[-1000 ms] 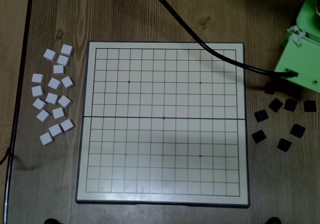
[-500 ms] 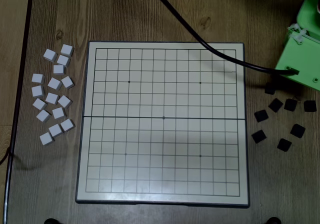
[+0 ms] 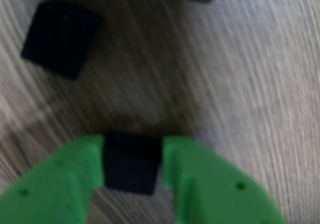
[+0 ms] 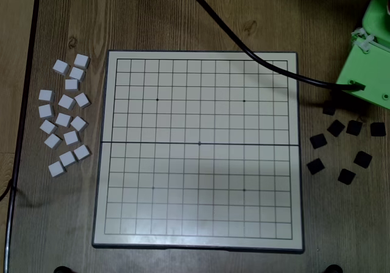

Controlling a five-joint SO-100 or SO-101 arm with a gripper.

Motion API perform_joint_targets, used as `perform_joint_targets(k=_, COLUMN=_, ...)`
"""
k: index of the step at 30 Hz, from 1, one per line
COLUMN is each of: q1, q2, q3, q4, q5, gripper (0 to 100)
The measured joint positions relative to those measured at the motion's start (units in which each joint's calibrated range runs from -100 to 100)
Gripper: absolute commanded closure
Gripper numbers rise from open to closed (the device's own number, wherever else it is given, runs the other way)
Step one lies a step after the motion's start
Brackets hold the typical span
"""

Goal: Grasp a Black stone and put it on the board on position (0,0).

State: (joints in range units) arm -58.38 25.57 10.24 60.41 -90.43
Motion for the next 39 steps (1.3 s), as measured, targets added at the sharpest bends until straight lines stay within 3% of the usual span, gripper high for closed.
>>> perform_joint_targets(k=12, q1=-0.4, q2=-0.5, q3=0.1, q4=1.1, q5=2.1, gripper=94)
perform_joint_targets(k=29, q1=8.8, q2=-1.2, q3=-16.9, q4=19.5, q5=15.3, gripper=94)
perform_joint_targets(k=39, q1=18.4, q2=-8.5, q3=-18.9, q4=27.5, q5=21.9, gripper=94)
